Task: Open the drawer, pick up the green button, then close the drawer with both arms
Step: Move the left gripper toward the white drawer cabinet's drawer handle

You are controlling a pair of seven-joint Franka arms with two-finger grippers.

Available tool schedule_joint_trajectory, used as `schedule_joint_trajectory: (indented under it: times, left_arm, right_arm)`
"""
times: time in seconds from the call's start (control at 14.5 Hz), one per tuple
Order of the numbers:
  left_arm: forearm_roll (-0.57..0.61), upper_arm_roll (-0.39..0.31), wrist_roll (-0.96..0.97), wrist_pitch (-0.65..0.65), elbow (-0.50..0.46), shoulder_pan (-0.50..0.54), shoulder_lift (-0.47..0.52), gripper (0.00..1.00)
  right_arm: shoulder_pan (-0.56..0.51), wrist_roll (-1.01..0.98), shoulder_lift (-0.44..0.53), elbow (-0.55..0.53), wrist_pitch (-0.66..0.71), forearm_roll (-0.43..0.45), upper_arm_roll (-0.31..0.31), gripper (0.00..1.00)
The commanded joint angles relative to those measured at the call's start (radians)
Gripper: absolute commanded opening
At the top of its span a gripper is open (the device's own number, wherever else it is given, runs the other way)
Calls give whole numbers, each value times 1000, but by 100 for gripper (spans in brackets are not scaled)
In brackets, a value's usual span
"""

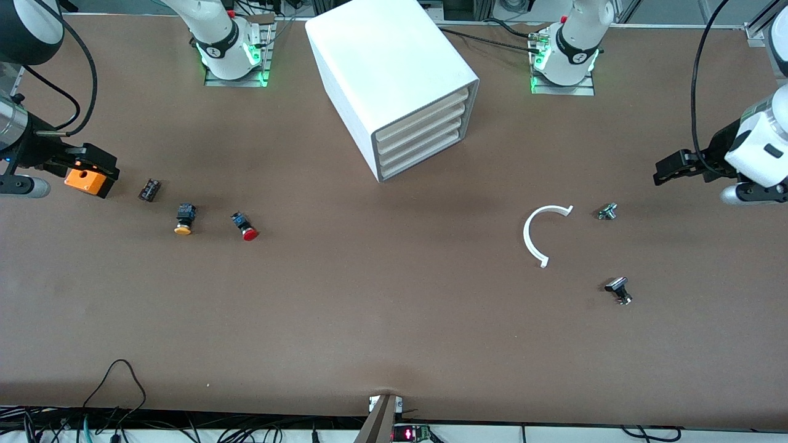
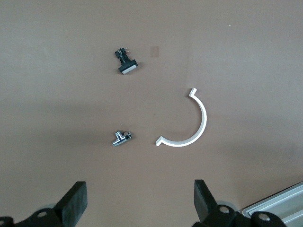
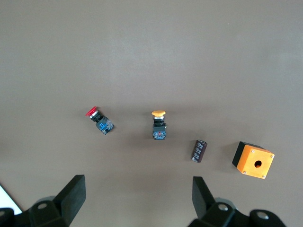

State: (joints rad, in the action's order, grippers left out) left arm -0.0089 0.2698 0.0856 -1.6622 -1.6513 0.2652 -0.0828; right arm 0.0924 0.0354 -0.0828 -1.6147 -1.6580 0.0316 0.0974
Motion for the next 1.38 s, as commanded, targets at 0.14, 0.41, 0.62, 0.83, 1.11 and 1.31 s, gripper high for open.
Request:
schedule_joint_trajectory:
  times: [0.14,0.41,0.62,0.83,1.11,1.31]
  left_arm:
    - [-13,3,-20,41,33,-1,-35,99]
    - [-143,8,-15,133,-5,-1,-68,99]
    - [-248,43,-27,128,-53,-1,-126,99]
    - [-477,58,-30,121,-128,-1,-208,99]
    - [-620,63,-46,113,-188,-84,-313,99]
    - [-661,77,-191,20,-223,-138,-409,99]
  right_arm:
    - [-5,-2,8,-4,0,-12,-1,100]
    - [-5,0,8,-2,-3,-12,-1,100]
    - [-5,0,8,-2,-5,-12,-1,100]
    - [-8,14,3,-2,-5,-13,-1,100]
    - [-33,17,-40,-4,-5,-25,-1,100]
    - [-28,15,-69,-2,-6,-22,-2,100]
